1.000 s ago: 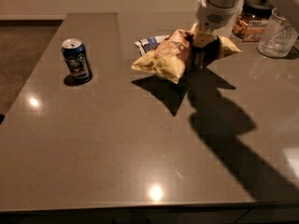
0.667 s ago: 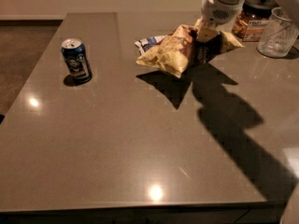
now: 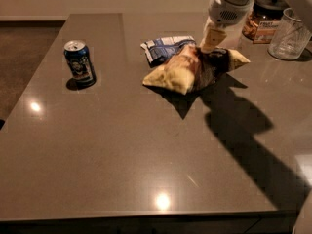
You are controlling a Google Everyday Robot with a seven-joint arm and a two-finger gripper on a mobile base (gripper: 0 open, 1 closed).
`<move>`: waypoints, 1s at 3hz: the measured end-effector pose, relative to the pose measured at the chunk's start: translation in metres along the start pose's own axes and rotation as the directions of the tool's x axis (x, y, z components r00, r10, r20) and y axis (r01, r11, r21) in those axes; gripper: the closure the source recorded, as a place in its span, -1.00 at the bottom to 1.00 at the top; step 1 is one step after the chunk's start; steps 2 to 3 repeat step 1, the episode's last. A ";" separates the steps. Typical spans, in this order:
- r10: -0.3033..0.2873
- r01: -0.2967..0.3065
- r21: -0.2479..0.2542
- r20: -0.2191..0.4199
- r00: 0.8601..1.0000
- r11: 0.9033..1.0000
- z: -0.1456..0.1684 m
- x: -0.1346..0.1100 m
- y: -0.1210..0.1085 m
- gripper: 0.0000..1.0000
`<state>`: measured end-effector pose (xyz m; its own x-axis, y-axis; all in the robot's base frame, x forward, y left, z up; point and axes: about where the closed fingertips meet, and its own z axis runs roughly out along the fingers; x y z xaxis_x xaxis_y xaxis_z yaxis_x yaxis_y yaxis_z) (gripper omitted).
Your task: Move brown chip bag near blue chip bag
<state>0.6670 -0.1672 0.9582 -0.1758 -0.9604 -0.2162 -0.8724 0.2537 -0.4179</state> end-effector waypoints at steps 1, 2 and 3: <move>-0.001 0.001 -0.003 0.000 1.000 1.000 0.002 -0.001 0.000 -1.00; -0.001 0.001 -0.003 0.000 1.000 1.000 0.002 -0.001 0.000 -1.00; -0.001 0.001 -0.003 0.000 1.000 1.000 0.002 -0.001 0.000 -1.00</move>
Offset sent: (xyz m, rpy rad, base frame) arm 0.0000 0.0000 0.0000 0.0000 0.0000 0.0000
